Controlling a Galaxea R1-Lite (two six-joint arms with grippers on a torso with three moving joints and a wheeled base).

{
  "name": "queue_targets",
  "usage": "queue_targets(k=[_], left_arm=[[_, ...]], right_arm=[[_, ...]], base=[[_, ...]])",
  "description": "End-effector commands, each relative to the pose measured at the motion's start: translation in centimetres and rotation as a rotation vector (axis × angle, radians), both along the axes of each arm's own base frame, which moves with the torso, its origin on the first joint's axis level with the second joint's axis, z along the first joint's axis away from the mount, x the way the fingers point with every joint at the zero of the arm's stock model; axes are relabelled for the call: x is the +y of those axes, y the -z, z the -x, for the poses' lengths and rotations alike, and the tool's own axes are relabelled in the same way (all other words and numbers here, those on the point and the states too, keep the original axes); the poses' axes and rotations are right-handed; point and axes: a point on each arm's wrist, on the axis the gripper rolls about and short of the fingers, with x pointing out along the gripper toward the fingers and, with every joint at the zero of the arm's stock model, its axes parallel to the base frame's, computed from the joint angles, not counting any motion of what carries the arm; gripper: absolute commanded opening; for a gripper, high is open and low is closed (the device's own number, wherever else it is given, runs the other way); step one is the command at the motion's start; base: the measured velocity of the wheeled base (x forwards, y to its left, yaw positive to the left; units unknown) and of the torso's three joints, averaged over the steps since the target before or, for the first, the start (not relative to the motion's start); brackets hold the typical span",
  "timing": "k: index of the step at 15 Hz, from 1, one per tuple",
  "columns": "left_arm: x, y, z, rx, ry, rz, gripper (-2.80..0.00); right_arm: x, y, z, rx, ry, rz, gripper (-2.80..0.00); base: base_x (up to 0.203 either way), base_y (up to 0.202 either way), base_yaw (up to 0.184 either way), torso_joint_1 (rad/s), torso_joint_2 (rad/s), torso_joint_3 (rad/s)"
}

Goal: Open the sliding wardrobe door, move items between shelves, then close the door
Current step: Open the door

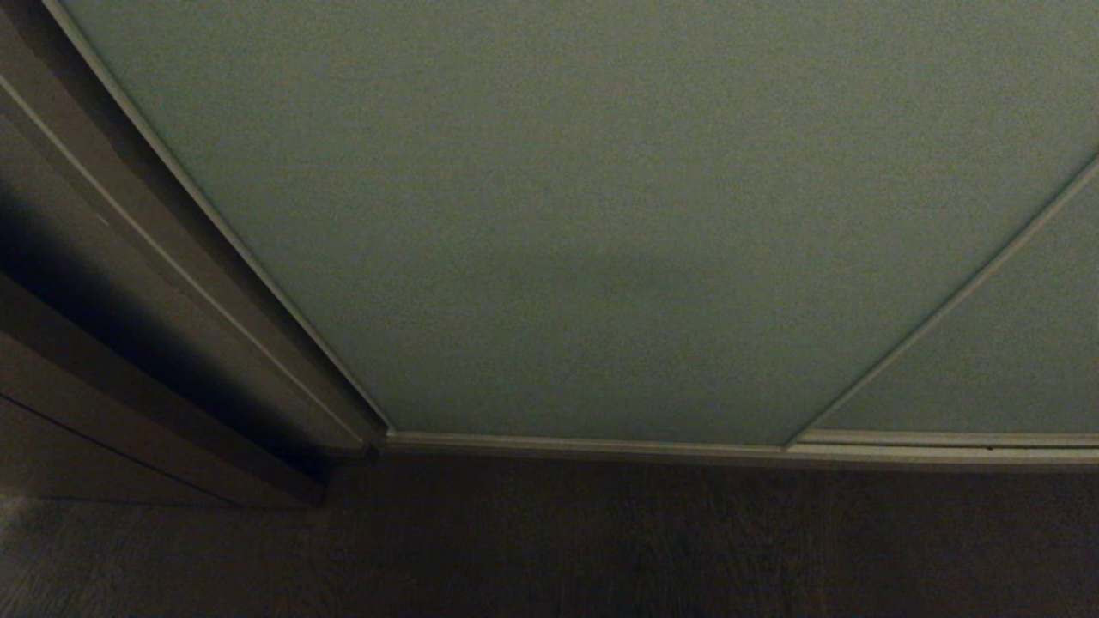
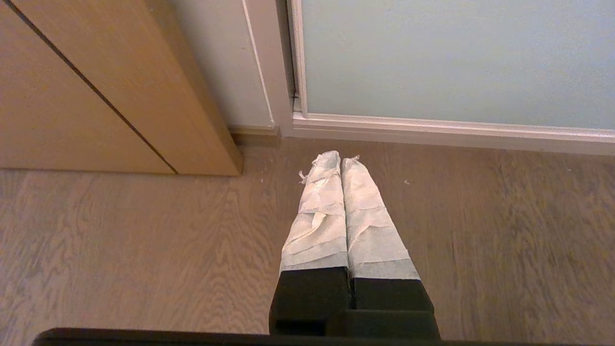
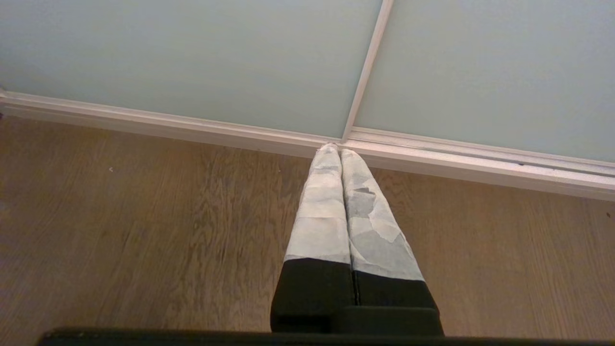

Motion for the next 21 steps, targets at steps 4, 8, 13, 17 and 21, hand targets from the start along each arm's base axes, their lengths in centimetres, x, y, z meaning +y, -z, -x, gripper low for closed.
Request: queue_targets(k=[4,8,13,17,21], left_arm=[[0.0,0.0,0.0,0.001,0.000,0.000,-2.80],[0.0,0.0,0.0,0.001,-0.001,0.000,-2.80],[0.0,0.0,0.0,0.002,0.002,-0.006,-2.80],[0.1,-0.3,0.1,0.008,-0.027,0.016,-2.80],[0.1,-7.8,1.5,-0.195,-0.038,-0.009,-2.80]], right_arm=[[0.0,0.0,0.0,-0.001,-0.001,0.001,-2.80],[0.0,0.0,0.0,-0.001,-0.001,0.001,-2.80],[0.0,0.0,0.0,-0.001,-0.001,0.001,-2.80],[0.0,0.0,0.0,-0.001,-0.001,0.001,-2.80],[0.0,0.0,0.0,-0.001,-0.001,0.001,-2.80]], base=[[0.000,0.000,0.000,0.000,0.00,0.000],[0.000,0.000,0.000,0.000,0.00,0.000],[0.000,0.000,0.000,0.000,0.00,0.000],[0.000,0.000,0.000,0.000,0.00,0.000],[0.000,0.000,0.000,0.000,0.00,0.000]])
